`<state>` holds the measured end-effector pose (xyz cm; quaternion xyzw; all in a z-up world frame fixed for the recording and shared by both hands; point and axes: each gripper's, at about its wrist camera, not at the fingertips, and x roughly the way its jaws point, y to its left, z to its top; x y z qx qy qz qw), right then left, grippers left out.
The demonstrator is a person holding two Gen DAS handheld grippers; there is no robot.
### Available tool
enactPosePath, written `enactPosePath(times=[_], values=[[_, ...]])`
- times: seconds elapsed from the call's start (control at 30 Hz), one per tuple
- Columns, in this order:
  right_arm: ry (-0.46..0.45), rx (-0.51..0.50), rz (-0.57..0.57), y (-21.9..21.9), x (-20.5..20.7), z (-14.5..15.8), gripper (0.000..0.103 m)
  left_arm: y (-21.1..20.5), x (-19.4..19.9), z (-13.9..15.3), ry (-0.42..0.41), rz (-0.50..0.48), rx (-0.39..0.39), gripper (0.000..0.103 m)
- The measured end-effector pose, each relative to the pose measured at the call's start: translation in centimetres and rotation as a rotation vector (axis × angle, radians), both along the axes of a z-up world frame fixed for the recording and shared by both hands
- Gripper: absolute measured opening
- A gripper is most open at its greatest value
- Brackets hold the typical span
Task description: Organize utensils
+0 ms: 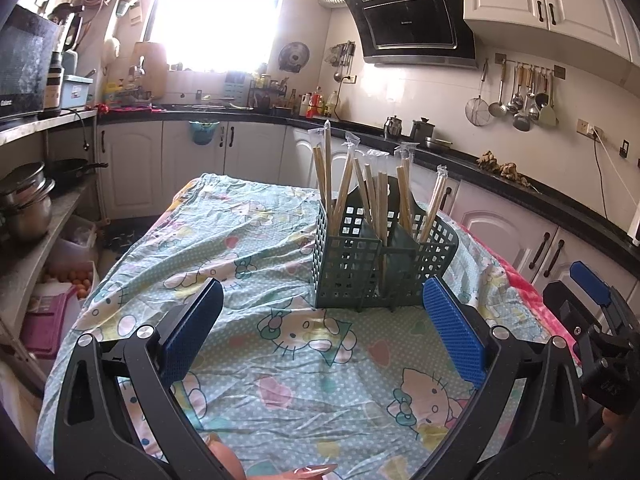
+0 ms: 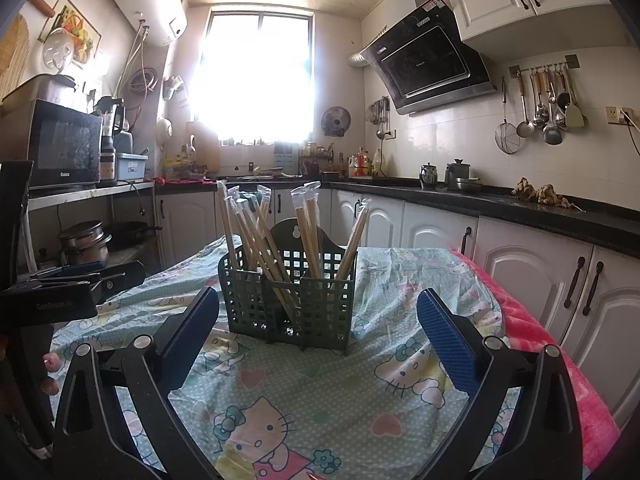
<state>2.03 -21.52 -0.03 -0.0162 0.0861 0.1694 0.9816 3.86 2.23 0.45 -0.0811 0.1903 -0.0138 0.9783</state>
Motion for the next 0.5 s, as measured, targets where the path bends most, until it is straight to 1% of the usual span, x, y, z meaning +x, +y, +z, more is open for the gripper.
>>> enactPosePath(times=[0.5], values=[[-0.001,0.001,0.001,-0.01,-0.02,0.01,0.097,0.06,0.12,-0.09,0.002,0.005,0.002,0.092]])
